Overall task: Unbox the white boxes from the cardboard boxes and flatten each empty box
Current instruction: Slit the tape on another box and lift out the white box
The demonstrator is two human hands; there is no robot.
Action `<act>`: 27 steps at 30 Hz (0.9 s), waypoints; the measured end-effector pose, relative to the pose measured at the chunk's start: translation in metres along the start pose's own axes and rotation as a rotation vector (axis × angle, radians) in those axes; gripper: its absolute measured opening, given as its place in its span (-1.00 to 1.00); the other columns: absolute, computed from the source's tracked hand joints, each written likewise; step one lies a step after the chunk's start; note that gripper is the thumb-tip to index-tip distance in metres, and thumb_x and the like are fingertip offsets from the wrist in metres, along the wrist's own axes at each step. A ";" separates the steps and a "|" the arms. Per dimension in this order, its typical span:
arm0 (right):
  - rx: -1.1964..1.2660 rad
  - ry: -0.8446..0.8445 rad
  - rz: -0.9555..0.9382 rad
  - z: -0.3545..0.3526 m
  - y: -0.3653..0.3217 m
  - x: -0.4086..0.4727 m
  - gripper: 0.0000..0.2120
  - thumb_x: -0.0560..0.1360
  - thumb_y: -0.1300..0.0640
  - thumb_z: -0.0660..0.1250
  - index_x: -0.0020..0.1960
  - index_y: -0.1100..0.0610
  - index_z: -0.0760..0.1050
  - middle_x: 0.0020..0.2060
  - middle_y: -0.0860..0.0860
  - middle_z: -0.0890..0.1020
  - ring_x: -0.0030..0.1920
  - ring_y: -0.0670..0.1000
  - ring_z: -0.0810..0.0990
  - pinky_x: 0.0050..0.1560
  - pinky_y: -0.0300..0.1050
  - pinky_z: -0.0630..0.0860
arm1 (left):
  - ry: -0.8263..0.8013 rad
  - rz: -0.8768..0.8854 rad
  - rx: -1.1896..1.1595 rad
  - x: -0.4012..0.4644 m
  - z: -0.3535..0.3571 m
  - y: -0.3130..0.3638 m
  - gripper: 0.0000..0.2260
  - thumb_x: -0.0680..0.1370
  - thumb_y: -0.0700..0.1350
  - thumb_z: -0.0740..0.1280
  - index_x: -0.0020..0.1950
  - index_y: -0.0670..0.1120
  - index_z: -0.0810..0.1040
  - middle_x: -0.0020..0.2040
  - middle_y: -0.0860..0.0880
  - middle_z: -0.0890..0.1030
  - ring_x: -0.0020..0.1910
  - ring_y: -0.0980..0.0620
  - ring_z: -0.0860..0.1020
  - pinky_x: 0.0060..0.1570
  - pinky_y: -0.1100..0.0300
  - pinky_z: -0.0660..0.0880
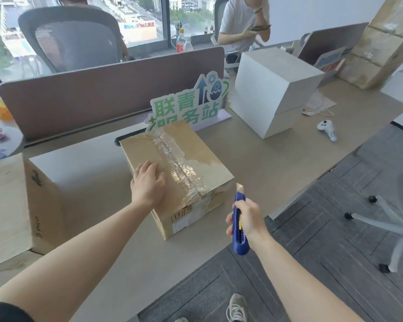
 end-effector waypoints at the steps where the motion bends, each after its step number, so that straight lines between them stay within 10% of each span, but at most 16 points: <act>1: -0.017 0.042 -0.008 -0.015 -0.008 0.017 -0.91 0.57 0.23 0.14 -0.09 0.23 0.36 -0.36 0.24 0.50 -0.55 0.15 0.45 -0.50 -0.11 0.42 | 0.003 -0.019 -0.002 0.004 -0.002 0.000 -0.58 0.62 -0.05 0.13 0.49 -0.04 0.34 0.57 -0.02 0.20 0.57 -0.05 0.03 0.50 -0.10 0.05; 15: -0.668 0.027 0.009 -0.074 -0.063 0.253 -0.73 0.58 0.11 0.21 -0.27 0.18 0.32 -0.37 0.16 0.45 -0.37 0.11 0.40 -0.28 -0.10 0.26 | 0.089 -0.217 0.135 0.069 -0.010 0.004 -0.58 0.61 -0.02 0.19 0.48 -0.01 0.35 0.56 -0.02 0.19 0.55 -0.05 0.03 0.49 -0.10 0.05; 27: -0.885 -0.215 -0.103 -0.052 -0.068 0.354 -0.84 0.53 0.18 0.40 0.09 0.15 0.50 -0.01 0.13 0.61 -0.07 0.13 0.56 -0.08 -0.06 0.45 | 0.204 -0.292 0.320 0.081 0.001 0.000 -0.60 0.63 0.07 0.14 0.48 0.10 0.30 0.57 0.08 0.14 0.56 0.02 -0.03 0.52 -0.03 0.02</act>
Point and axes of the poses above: each hand's wrist, its own x-axis towards the middle knuckle, its own z-axis out of the palm, y = z × x, the point moved 8 cm from there along x, towards the middle knuckle
